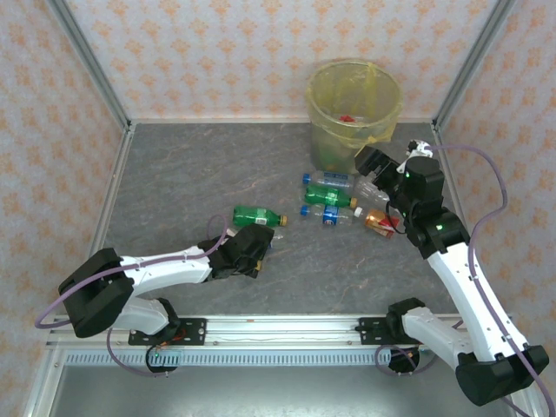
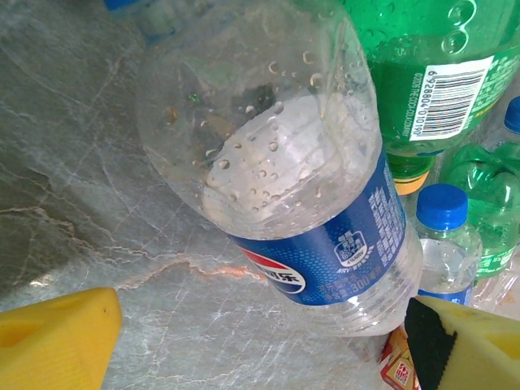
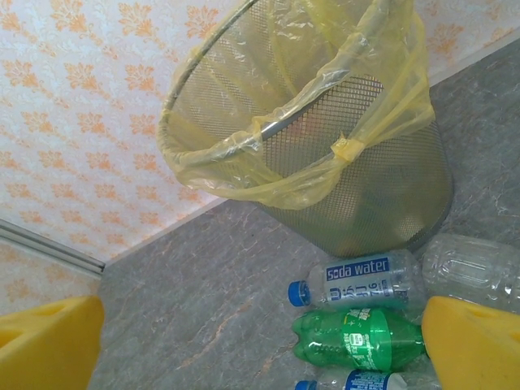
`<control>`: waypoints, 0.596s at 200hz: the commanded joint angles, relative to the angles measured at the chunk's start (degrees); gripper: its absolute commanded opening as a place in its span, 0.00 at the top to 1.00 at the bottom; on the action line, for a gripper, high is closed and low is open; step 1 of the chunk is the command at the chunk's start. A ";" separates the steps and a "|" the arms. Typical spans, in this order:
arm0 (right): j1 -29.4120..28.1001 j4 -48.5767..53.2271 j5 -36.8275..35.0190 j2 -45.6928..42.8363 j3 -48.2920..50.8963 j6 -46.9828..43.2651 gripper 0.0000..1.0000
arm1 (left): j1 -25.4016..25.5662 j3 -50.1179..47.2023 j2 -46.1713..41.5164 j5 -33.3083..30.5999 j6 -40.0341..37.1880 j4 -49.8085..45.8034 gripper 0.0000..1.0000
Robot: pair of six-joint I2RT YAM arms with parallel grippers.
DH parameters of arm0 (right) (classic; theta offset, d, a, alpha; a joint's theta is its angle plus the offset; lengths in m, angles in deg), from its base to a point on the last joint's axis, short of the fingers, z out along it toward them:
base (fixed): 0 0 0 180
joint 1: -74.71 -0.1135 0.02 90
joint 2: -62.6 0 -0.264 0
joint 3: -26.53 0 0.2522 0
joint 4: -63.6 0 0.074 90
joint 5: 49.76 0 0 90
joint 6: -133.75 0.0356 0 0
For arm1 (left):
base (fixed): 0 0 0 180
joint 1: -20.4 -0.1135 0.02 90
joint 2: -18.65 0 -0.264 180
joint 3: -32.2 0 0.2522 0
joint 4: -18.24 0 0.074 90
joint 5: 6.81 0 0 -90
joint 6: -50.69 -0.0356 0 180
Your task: Put the plastic bottles in the bin
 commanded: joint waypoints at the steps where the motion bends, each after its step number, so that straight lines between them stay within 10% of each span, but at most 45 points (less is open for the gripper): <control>1: -0.14 -1.49 -1.01 -1.22 0.14 0.92 0.00 | -0.03 0.04 1.17 -0.98 -0.29 0.98 0.08; 119: -0.16 -1.53 -0.38 -2.11 0.84 1.43 0.00 | -0.07 7.81 6.98 -1.54 -3.72 -3.85 0.10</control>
